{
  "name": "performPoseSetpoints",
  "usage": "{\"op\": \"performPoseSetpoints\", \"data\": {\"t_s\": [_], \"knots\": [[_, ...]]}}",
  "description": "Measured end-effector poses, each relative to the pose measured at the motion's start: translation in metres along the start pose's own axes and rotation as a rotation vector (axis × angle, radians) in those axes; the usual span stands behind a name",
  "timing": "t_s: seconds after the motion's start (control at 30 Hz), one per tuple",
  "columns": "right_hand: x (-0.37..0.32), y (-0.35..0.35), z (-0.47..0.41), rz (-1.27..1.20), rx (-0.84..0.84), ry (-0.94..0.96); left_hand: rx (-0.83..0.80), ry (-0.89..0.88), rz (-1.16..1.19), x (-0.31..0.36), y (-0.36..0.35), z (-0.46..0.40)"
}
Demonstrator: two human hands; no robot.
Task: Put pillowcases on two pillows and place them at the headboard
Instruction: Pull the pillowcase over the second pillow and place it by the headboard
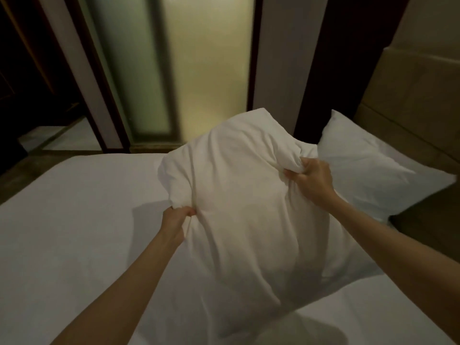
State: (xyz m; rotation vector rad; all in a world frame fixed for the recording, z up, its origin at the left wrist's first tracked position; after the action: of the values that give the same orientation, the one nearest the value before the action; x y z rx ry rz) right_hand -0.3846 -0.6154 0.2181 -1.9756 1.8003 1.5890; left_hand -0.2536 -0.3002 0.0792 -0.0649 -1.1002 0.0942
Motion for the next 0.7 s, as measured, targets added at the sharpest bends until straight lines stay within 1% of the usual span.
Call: {"op": "performPoseSetpoints", "data": {"t_s": [0.1,0.23,0.33,0.5,0.6,0.7], "knots": [[0.041,0.061,0.005,0.033,0.014,0.021,-0.025,0.010,-0.008,-0.030,-0.053,0.045],[0.078,0.118,0.010,0.087,0.023,0.042,-0.055,0.021,-0.016,-0.057,-0.103,0.082],[0.103,0.154,0.015,0.112,0.050,0.037,-0.122,0.039,-0.044,-0.073,-0.137,0.100],[0.128,0.189,0.021,0.149,0.098,0.040,-0.194,0.056,-0.061,-0.088,-0.179,0.110],[0.142,0.211,0.020,0.199,0.128,0.042,-0.278,0.077,-0.080,-0.100,-0.210,0.116],[0.149,0.228,0.020,0.292,0.167,0.105,-0.342,0.086,-0.120,-0.112,-0.239,0.119]]}}
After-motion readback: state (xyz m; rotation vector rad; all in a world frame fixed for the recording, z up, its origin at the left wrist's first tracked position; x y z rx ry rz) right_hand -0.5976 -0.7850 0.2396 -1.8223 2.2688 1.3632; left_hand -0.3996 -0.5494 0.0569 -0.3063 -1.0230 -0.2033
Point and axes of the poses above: each hand's wrist, its own z-axis away from the middle knuckle, its own y-axis out of the back of the hand, x = y × z, the point moved 7 cm from there along -z, towards the middle knuckle, and after that the axes turned 7 degrees about x, right-handed, at the moved point
